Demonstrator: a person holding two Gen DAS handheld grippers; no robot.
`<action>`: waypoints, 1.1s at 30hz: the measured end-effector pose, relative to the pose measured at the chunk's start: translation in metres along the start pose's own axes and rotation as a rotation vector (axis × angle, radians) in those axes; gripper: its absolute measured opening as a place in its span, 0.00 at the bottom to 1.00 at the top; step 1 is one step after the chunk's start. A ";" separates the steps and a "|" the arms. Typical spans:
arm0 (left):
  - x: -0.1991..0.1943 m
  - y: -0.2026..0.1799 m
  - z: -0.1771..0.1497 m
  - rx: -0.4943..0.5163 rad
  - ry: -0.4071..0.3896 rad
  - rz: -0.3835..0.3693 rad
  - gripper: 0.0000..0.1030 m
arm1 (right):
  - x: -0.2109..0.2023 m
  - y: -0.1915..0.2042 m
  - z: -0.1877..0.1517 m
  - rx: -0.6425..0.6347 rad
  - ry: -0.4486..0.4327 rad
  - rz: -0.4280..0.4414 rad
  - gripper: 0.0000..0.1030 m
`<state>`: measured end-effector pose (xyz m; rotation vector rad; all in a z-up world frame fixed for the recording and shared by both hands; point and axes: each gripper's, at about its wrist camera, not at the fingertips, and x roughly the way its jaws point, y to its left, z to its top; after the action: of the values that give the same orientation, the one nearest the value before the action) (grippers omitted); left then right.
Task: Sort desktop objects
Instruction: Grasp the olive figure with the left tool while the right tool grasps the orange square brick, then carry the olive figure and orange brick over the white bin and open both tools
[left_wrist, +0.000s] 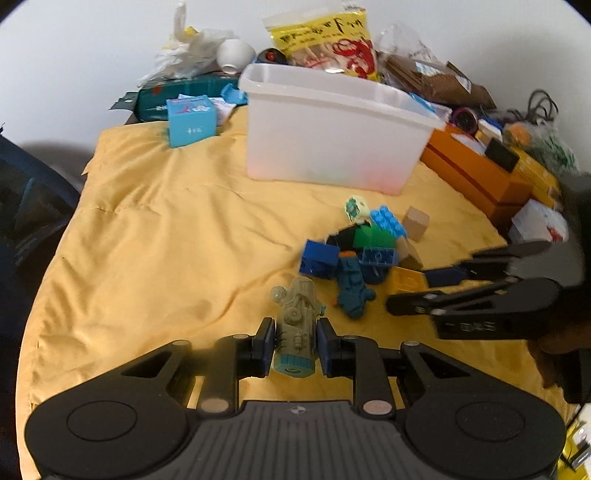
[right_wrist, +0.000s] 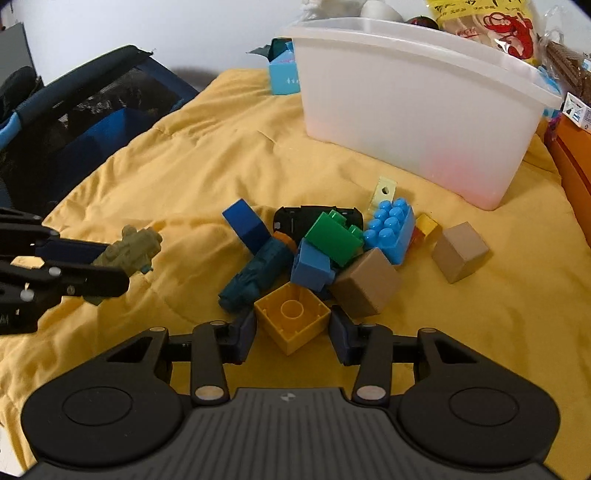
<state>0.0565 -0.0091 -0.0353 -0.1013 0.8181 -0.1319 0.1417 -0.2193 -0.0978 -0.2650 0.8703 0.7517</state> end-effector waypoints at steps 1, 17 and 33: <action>-0.002 0.002 0.003 -0.011 -0.006 -0.001 0.26 | -0.005 -0.001 -0.001 0.003 -0.007 0.001 0.45; -0.012 -0.005 0.160 0.020 -0.201 -0.006 0.26 | -0.118 -0.072 0.085 0.223 -0.327 -0.054 0.45; 0.034 -0.015 0.265 0.038 -0.156 0.017 0.26 | -0.106 -0.131 0.172 0.270 -0.308 -0.077 0.45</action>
<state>0.2724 -0.0192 0.1218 -0.0682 0.6604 -0.1222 0.2904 -0.2788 0.0813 0.0571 0.6551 0.5765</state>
